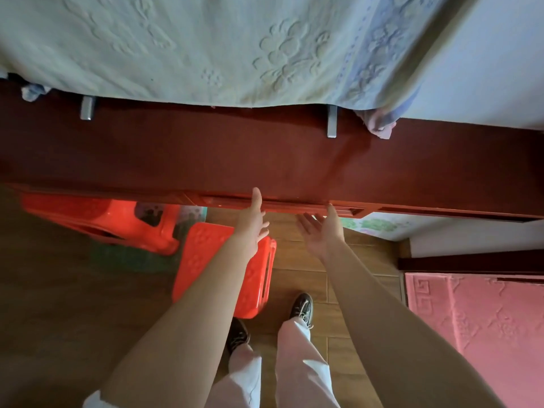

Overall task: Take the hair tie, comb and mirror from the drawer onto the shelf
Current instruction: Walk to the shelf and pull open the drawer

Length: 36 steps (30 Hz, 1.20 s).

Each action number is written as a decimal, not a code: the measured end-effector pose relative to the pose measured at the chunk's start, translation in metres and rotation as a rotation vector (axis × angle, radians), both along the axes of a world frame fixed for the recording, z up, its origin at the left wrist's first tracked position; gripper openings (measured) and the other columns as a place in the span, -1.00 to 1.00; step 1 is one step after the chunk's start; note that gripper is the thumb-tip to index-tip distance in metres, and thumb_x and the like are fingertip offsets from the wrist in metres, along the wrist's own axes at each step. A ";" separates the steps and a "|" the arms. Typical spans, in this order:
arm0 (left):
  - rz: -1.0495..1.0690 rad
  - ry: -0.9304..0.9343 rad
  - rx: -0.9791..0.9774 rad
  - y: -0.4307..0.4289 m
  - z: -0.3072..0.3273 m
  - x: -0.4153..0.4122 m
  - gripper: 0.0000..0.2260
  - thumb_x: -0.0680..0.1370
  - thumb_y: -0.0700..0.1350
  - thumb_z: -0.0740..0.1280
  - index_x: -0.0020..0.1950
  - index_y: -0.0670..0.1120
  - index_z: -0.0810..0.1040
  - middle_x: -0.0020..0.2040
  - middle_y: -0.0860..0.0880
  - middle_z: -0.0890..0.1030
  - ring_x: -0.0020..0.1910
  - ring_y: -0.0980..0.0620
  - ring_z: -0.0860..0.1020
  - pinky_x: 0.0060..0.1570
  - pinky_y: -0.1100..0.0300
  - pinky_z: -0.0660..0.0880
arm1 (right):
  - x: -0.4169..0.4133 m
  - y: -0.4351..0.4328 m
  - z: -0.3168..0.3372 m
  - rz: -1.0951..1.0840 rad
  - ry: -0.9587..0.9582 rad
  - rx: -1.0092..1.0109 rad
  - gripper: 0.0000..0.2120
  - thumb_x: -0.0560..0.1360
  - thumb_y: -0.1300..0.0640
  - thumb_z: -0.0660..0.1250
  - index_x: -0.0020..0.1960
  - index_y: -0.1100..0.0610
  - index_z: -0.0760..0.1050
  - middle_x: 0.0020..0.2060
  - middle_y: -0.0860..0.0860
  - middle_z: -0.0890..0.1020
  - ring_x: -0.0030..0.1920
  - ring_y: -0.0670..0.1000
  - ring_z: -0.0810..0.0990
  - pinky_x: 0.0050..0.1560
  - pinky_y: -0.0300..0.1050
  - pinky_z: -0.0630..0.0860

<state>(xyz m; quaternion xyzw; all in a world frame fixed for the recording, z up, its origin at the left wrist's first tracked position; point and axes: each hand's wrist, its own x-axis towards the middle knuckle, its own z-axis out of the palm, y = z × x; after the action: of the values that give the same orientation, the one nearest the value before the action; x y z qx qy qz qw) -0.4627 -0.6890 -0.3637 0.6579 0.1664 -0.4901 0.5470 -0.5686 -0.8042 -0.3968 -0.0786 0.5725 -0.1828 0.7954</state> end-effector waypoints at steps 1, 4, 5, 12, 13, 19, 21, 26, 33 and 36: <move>-0.064 -0.049 0.054 0.000 -0.003 0.002 -0.26 0.56 0.40 0.12 0.46 -0.17 0.44 0.40 -0.12 0.54 0.25 -0.14 0.57 0.24 -0.02 0.53 | 0.001 0.002 -0.004 -0.016 -0.014 0.020 -0.37 0.62 -0.10 0.25 0.50 0.30 0.23 0.37 0.26 0.47 0.30 0.26 0.54 0.36 0.15 0.46; -0.305 -0.271 0.176 0.001 0.001 0.007 -0.36 0.63 0.32 0.08 0.01 -0.19 0.69 -0.05 -0.10 0.73 -0.19 -0.02 0.65 -0.16 0.08 0.58 | 0.004 0.009 -0.018 -0.004 -0.026 0.048 -0.19 0.52 -0.28 0.30 0.53 0.24 0.18 0.39 0.23 0.45 0.30 0.25 0.54 0.36 0.15 0.47; -0.388 -0.407 0.189 0.001 0.005 0.008 -0.41 0.66 0.24 0.11 -0.14 -0.17 0.70 -0.21 -0.06 0.72 -0.30 0.03 0.64 -0.21 0.09 0.58 | 0.006 0.012 -0.021 0.003 -0.030 0.057 -0.13 0.48 -0.34 0.30 0.54 0.22 0.18 0.40 0.21 0.44 0.31 0.24 0.53 0.35 0.14 0.48; -0.733 -1.560 0.089 -0.026 0.013 0.038 -0.70 0.62 0.10 0.25 0.14 -0.05 0.64 0.13 -0.01 0.67 0.10 -0.06 0.60 0.19 -0.02 0.47 | 0.029 0.022 -0.033 -0.034 -0.139 0.098 0.12 0.30 -0.57 0.20 0.62 0.11 0.06 0.53 0.12 0.30 0.49 0.17 0.35 0.47 0.16 0.31; -0.876 -1.568 0.203 -0.030 0.005 0.045 -0.60 0.61 0.18 0.23 0.33 -0.01 0.55 0.34 -0.03 0.57 0.32 -0.13 0.50 0.37 -0.09 0.35 | 0.032 0.023 -0.035 -0.037 -0.145 0.100 0.14 0.28 -0.60 0.16 0.61 0.13 0.10 0.52 0.11 0.32 0.48 0.16 0.37 0.47 0.14 0.32; -1.238 -1.501 0.446 -0.037 -0.015 0.067 -0.24 0.50 0.52 -0.09 0.63 0.23 -0.07 0.68 0.09 -0.08 0.65 -0.12 -0.12 0.56 -0.26 -0.16 | 0.040 0.023 -0.050 -0.057 -0.181 0.075 0.12 0.27 -0.62 0.10 0.58 0.11 0.18 0.52 0.04 0.33 0.48 0.10 0.37 0.51 0.10 0.27; -1.234 -1.504 0.465 -0.037 -0.014 0.067 -0.22 0.48 0.54 -0.11 0.63 0.24 -0.07 0.68 0.10 -0.08 0.65 -0.11 -0.12 0.56 -0.26 -0.15 | 0.042 0.026 -0.054 -0.099 -0.231 0.092 0.08 0.29 -0.61 0.12 0.58 0.08 0.17 0.53 0.03 0.31 0.50 0.09 0.34 0.52 0.10 0.26; -1.241 -1.501 0.463 -0.038 -0.014 0.067 -0.15 0.42 0.60 -0.13 0.63 0.25 -0.11 0.67 0.12 -0.12 0.65 -0.10 -0.15 0.56 -0.26 -0.16 | 0.057 0.027 -0.068 -0.170 -0.281 0.096 -0.06 0.31 -0.58 0.18 0.39 0.11 0.48 0.31 0.02 0.57 0.35 0.08 0.51 0.47 0.06 0.36; -1.248 -1.509 0.457 -0.039 -0.017 0.070 -0.15 0.41 0.60 -0.14 0.63 0.25 -0.14 0.67 0.12 -0.13 0.65 -0.10 -0.17 0.56 -0.25 -0.17 | 0.060 0.036 -0.080 -0.273 -0.273 0.083 -0.29 0.33 -0.47 0.35 0.15 0.10 0.51 0.07 0.02 0.60 0.11 0.06 0.63 0.34 0.06 0.50; -1.246 -1.508 0.458 -0.039 -0.017 0.071 -0.15 0.42 0.60 -0.14 0.63 0.24 -0.14 0.67 0.12 -0.13 0.65 -0.10 -0.17 0.56 -0.25 -0.17 | 0.055 0.035 -0.076 -0.271 -0.309 0.114 -0.26 0.35 -0.45 0.35 0.25 0.11 0.48 0.15 0.02 0.56 0.07 0.06 0.61 0.39 0.06 0.45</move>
<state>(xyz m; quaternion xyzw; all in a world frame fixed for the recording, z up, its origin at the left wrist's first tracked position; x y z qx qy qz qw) -0.3921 -0.7284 -0.3806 0.8557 -0.5074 -0.1003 0.0156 -0.5134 -0.7690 -0.4725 0.0732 0.4585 -0.2653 0.8450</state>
